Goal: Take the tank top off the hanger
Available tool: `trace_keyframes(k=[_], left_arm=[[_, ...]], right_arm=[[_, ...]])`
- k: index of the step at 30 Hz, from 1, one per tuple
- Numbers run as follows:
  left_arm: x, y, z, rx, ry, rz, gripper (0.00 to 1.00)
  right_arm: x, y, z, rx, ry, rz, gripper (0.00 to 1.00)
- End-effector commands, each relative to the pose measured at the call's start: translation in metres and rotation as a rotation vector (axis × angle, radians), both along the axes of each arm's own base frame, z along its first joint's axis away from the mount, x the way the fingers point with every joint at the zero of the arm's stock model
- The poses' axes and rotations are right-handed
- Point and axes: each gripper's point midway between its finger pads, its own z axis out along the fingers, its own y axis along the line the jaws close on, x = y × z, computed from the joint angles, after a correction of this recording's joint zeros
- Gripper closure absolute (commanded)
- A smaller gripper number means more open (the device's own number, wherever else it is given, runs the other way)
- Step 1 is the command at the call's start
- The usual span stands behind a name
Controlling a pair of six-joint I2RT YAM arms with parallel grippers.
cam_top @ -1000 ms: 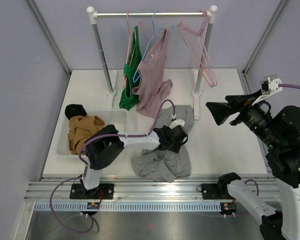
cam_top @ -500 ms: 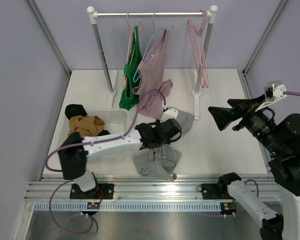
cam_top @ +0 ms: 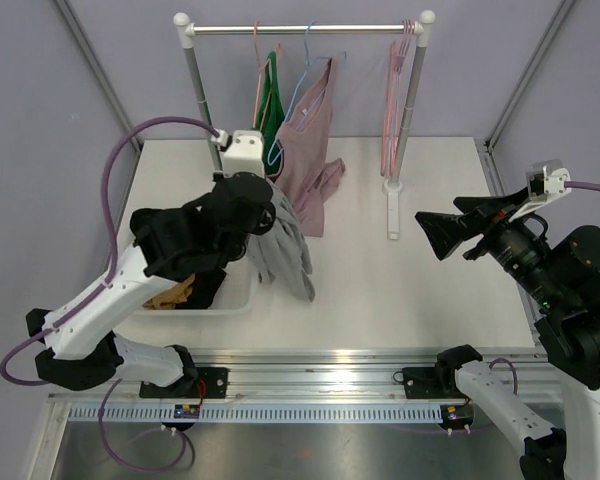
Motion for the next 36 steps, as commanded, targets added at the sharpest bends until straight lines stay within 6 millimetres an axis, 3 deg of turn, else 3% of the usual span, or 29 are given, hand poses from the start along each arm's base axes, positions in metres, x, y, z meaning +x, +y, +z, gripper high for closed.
trace_keyframes(k=[1, 5, 9, 11, 13, 16, 17, 20, 21, 23, 24, 26, 27, 30, 33, 34, 36], left_arm=[[0.001, 0.063, 0.055, -0.023, -0.109, 0.120, 1.00], [0.006, 0.107, 0.081, -0.049, -0.149, 0.202, 1.00], [0.014, 0.141, 0.075, -0.026, -0.129, 0.286, 1.00], [0.020, 0.157, 0.059, -0.009, -0.097, 0.337, 1.00], [0.025, 0.158, 0.043, -0.016, -0.056, 0.316, 1.00], [0.033, 0.173, 0.007, -0.005, 0.020, 0.355, 1.00], [0.035, 0.185, -0.016, 0.013, 0.073, 0.393, 1.00], [0.036, 0.180, -0.053, 0.015, 0.171, 0.353, 1.00], [0.035, 0.171, -0.077, 0.015, 0.240, 0.308, 1.00], [0.031, 0.160, -0.105, 0.009, 0.323, 0.261, 1.00], [0.027, 0.147, -0.136, -0.004, 0.414, 0.206, 1.00], [0.022, 0.134, -0.164, -0.024, 0.495, 0.156, 1.00], [0.015, 0.128, -0.195, -0.017, 0.586, 0.126, 1.00], [0.006, 0.127, -0.237, 0.040, 0.732, 0.116, 1.00], [0.000, 0.126, -0.251, 0.064, 0.789, 0.099, 1.00], [-0.002, 0.124, -0.252, 0.060, 0.792, 0.087, 0.95], [-0.004, 0.112, -0.250, 0.054, 0.794, 0.032, 0.84]], right_arm=[[0.003, 0.001, 0.009, 0.014, -0.035, 0.001, 0.00], [0.005, 0.002, 0.009, 0.017, -0.033, 0.000, 0.01], [0.005, 0.003, 0.010, 0.021, -0.038, 0.006, 0.01], [0.005, 0.004, 0.011, 0.023, -0.040, 0.011, 0.01], [0.004, 0.004, 0.012, 0.023, -0.045, 0.014, 0.01], [0.005, 0.006, 0.012, 0.026, -0.046, 0.023, 0.01], [0.005, 0.006, 0.012, 0.027, -0.046, 0.026, 0.01], [0.009, 0.009, 0.007, 0.026, -0.039, 0.035, 0.01], [0.011, 0.010, 0.006, 0.025, -0.038, 0.037, 0.01], [0.017, 0.014, 0.001, 0.026, -0.021, 0.048, 0.01], [0.020, 0.016, 0.000, 0.029, -0.016, 0.054, 0.00], [0.027, 0.024, -0.001, 0.039, -0.004, 0.082, 0.01], [0.030, 0.026, 0.000, 0.046, -0.004, 0.089, 0.00], [0.044, 0.041, 0.004, 0.071, 0.027, 0.146, 0.00], [0.066, 0.057, 0.000, 0.100, 0.088, 0.191, 0.01], [0.076, 0.064, -0.003, 0.109, 0.112, 0.214, 0.00], [0.087, 0.074, 0.008, 0.160, 0.099, 0.250, 0.01]])
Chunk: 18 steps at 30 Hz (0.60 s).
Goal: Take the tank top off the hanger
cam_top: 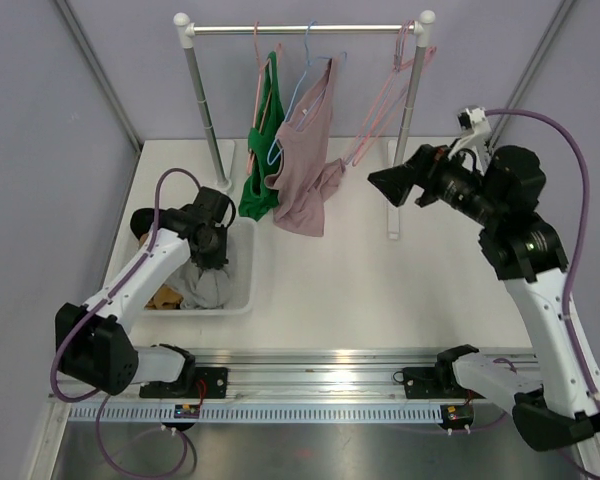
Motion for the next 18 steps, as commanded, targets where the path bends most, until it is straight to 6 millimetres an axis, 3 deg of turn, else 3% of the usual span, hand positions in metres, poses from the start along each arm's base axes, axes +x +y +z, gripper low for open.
trace_keyframes(k=[1, 3, 4, 5, 6, 7, 8, 9, 10, 12, 13, 14, 15, 17, 18], left_arm=[[-0.003, -0.027, 0.012, -0.084, -0.024, -0.095, 0.81], [-0.005, -0.032, 0.014, -0.082, -0.021, -0.115, 0.79], [-0.007, -0.033, 0.014, -0.079, -0.016, -0.119, 0.77], [-0.008, -0.036, 0.019, -0.082, -0.031, -0.125, 0.61], [-0.007, -0.032, 0.023, -0.068, -0.054, -0.098, 0.46], [-0.007, -0.031, 0.030, -0.068, -0.077, -0.090, 0.37], [-0.006, -0.029, 0.046, -0.086, -0.140, -0.075, 0.19], [-0.006, -0.028, 0.057, -0.094, -0.176, -0.066, 0.08], [-0.008, -0.025, 0.068, -0.103, -0.212, -0.057, 0.01], [-0.012, -0.018, 0.101, -0.134, -0.332, -0.030, 0.01], [-0.014, -0.017, 0.112, -0.152, -0.377, -0.031, 0.01], [-0.016, -0.017, 0.120, -0.174, -0.415, -0.035, 0.01], [-0.026, -0.014, 0.132, -0.215, -0.488, -0.046, 0.01], [-0.028, -0.019, 0.147, -0.284, -0.607, -0.086, 0.01], [-0.031, -0.018, 0.151, -0.304, -0.652, -0.091, 0.01]], right_arm=[[0.021, 0.030, 0.025, 0.108, -0.012, 0.130, 0.01], [0.036, 0.040, 0.030, 0.143, 0.024, 0.153, 0.01], [0.055, 0.046, 0.031, 0.150, 0.048, 0.141, 0.01], [0.061, 0.054, 0.031, 0.140, 0.055, 0.143, 0.01], [0.065, 0.059, 0.046, 0.134, 0.022, 0.128, 0.00], [0.090, 0.063, 0.033, 0.102, 0.046, 0.054, 0.01], [0.091, 0.078, 0.028, 0.058, 0.041, 0.066, 0.02], [0.096, 0.081, 0.042, 0.059, 0.011, 0.044, 0.03], [0.121, 0.081, 0.028, 0.035, 0.036, -0.042, 0.08], [0.134, 0.088, 0.033, 0.037, 0.025, -0.086, 0.12], [0.153, 0.090, 0.020, 0.020, 0.047, -0.144, 0.13], [0.158, 0.093, 0.018, 0.014, 0.045, -0.156, 0.15], [0.160, 0.101, 0.026, 0.018, 0.023, -0.153, 0.16], [0.177, 0.116, 0.009, -0.030, 0.037, -0.162, 0.16], [0.175, 0.123, 0.025, -0.024, 0.000, -0.167, 0.16]])
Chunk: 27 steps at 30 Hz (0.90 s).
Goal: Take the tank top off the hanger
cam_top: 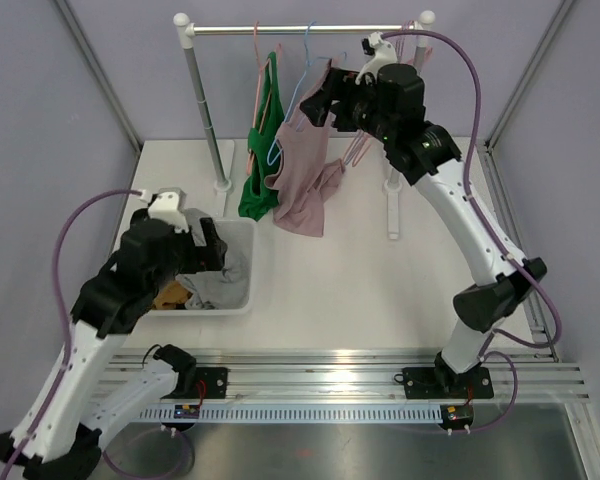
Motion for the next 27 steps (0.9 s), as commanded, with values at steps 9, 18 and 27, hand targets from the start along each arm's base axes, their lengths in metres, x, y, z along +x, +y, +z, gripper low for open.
trace_keyframes(k=[9, 18, 27], left_arm=[[-0.018, 0.012, 0.018, -0.129, -0.326, -0.007, 0.01], [-0.016, 0.007, 0.012, -0.122, -0.307, -0.031, 0.01], [-0.015, 0.000, 0.008, -0.124, -0.283, -0.062, 0.01]], right_arm=[[0.068, 0.031, -0.006, -0.185, -0.102, -0.227, 0.18], [0.104, 0.023, -0.040, -0.325, -0.120, -0.362, 0.29], [0.090, -0.003, -0.038, -0.392, -0.125, -0.407, 0.60]])
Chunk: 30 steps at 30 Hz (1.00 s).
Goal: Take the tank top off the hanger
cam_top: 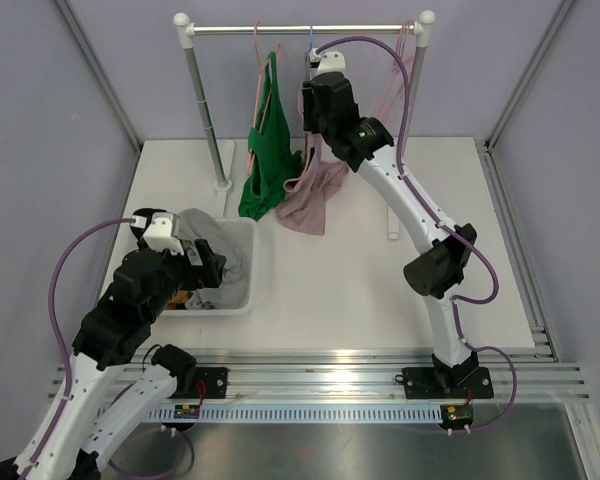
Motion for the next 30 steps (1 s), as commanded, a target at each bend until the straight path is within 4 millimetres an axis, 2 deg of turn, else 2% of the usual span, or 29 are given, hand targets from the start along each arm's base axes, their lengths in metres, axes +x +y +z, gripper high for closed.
trace_keyframes(k=[1, 2, 3, 4, 9, 10, 14, 20, 21, 23, 27, 28, 29, 30], left_arm=[[0.005, -0.008, 0.011, -0.016, -0.046, -0.035, 0.01], [0.005, -0.009, 0.010, -0.017, -0.045, -0.039, 0.01], [0.005, -0.009, 0.011, -0.019, -0.046, -0.041, 0.01], [0.005, -0.010, 0.010, -0.017, -0.043, -0.046, 0.01], [0.006, -0.013, 0.007, -0.015, -0.029, -0.060, 0.01], [0.006, -0.014, 0.007, -0.013, -0.026, -0.062, 0.01], [0.006, -0.013, 0.007, -0.014, -0.029, -0.062, 0.01], [0.005, -0.013, 0.008, -0.017, -0.033, -0.060, 0.01], [0.005, -0.013, 0.008, -0.018, -0.033, -0.060, 0.01], [0.005, -0.013, 0.008, -0.019, -0.031, -0.059, 0.01], [0.006, -0.013, 0.009, -0.020, -0.033, -0.059, 0.01], [0.006, -0.014, 0.010, -0.023, -0.037, -0.061, 0.01], [0.006, -0.014, 0.011, -0.024, -0.039, -0.061, 0.01], [0.006, -0.014, 0.013, -0.026, -0.041, -0.060, 0.01]], right_arm=[[-0.013, -0.023, 0.050, -0.006, -0.100, -0.048, 0.65], [-0.014, -0.025, 0.051, -0.014, -0.101, -0.053, 0.68], [-0.015, -0.028, 0.052, -0.029, -0.103, -0.059, 0.81], [-0.016, -0.030, 0.052, -0.034, -0.103, -0.063, 0.86], [-0.019, -0.036, 0.063, -0.048, -0.124, -0.063, 0.89], [-0.019, -0.038, 0.067, -0.045, -0.132, -0.064, 1.00], [-0.023, -0.038, 0.076, -0.049, -0.148, -0.039, 1.00], [-0.041, -0.044, 0.109, -0.002, -0.206, -0.008, 1.00], [-0.047, -0.048, 0.122, 0.015, -0.229, -0.008, 1.00], [-0.055, -0.052, 0.133, 0.028, -0.245, 0.003, 1.00], [-0.071, -0.058, 0.145, 0.038, -0.251, 0.025, 1.00], [-0.074, -0.059, 0.143, 0.038, -0.240, 0.031, 1.00], [-0.083, -0.063, 0.151, 0.061, -0.246, 0.040, 1.00], [-0.089, -0.063, 0.151, 0.068, -0.237, 0.054, 1.00]])
